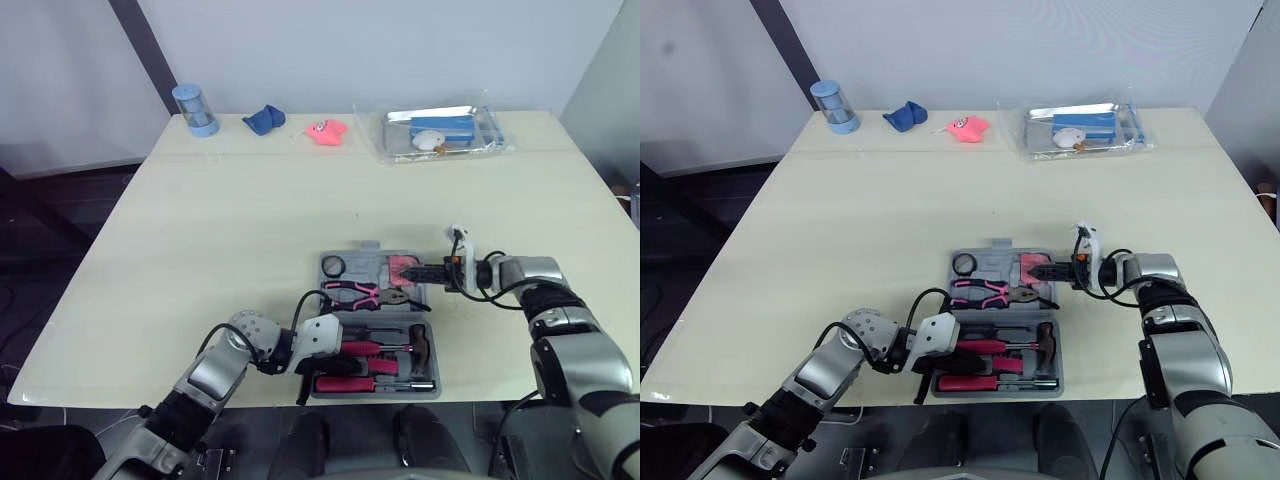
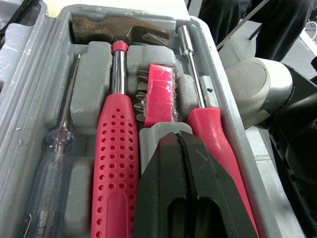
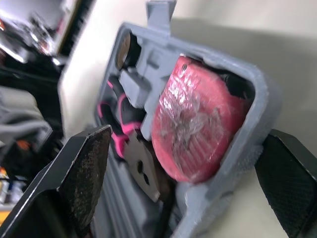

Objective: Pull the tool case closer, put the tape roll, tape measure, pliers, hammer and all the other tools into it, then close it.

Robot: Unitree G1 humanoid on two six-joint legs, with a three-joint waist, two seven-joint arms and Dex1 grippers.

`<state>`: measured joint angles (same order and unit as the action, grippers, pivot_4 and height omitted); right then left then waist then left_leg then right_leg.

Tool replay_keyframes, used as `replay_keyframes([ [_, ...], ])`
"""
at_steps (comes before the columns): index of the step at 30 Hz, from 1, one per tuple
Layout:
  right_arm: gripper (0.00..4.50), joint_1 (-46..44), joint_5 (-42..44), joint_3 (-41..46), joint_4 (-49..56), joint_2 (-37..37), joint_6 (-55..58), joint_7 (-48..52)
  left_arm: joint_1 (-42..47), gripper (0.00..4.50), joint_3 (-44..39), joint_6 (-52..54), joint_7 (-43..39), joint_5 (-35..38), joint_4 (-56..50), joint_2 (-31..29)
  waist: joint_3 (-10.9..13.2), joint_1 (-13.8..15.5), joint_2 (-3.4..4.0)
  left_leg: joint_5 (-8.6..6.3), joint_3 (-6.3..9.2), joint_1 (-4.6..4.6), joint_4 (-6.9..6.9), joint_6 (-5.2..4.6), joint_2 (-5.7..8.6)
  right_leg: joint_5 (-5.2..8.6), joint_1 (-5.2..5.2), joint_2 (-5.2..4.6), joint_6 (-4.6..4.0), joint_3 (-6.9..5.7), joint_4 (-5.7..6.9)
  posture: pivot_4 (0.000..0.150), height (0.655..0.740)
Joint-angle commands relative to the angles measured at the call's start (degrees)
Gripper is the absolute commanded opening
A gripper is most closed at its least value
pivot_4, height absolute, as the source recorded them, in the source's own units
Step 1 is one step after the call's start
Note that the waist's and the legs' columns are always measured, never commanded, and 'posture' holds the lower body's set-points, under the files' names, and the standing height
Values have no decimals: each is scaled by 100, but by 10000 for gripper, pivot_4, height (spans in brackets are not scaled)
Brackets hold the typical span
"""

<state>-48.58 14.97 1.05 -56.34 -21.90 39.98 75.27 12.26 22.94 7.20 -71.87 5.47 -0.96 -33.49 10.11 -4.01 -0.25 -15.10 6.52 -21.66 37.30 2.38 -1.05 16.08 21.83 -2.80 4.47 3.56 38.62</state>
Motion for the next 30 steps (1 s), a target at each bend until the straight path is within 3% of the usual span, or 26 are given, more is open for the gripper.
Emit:
replay_keyframes([
  [1, 44204, 29, 357, 164, 385, 50, 1, 471, -99, 0, 71, 95, 147, -133, 251, -20, 1, -3, 1, 0, -1, 0, 0, 0, 0, 0, 0, 0, 0, 0, 0, 1500, 7400],
  [10, 44204, 310, 812, 136, 1360, -47, 369, 1124, -181, 0, -137, 13, 223, 80, 150, -44, 1, 0, 3, 0, 1, -1, 0, 0, 0, 0, 0, 0, 0, 0, 0, 1500, 7400],
  [18, 44204, 960, 1467, 33, 2905, -334, 1156, 1493, -666, 0, -872, 281, 2, 1063, -1043, -481, 5, 8, 4, 0, 4, -14, 0, 0, 0, 0, 14, -1, 0, -2, 0, 1500, 7400],
  [26, 44204, 2110, 2356, -7, 4990, -892, 1900, 1450, -2031, 0, -2319, 431, -498, 2095, -1632, -1655, 19, 45, 17, -1, -1, -27, -7, -1, -2, 1, 30, -1, 0, 1, -2, 1500, 7400],
  [30, 44204, 2955, 2826, 250, 6027, -1244, 2132, 1181, -2557, 0, -3251, 709, -405, 2662, -1378, -1749, 23, 89, 22, -1, 0, -30, -10, -1, -4, 1, 32, -1, 0, -2, -9, 1500, 7400],
])
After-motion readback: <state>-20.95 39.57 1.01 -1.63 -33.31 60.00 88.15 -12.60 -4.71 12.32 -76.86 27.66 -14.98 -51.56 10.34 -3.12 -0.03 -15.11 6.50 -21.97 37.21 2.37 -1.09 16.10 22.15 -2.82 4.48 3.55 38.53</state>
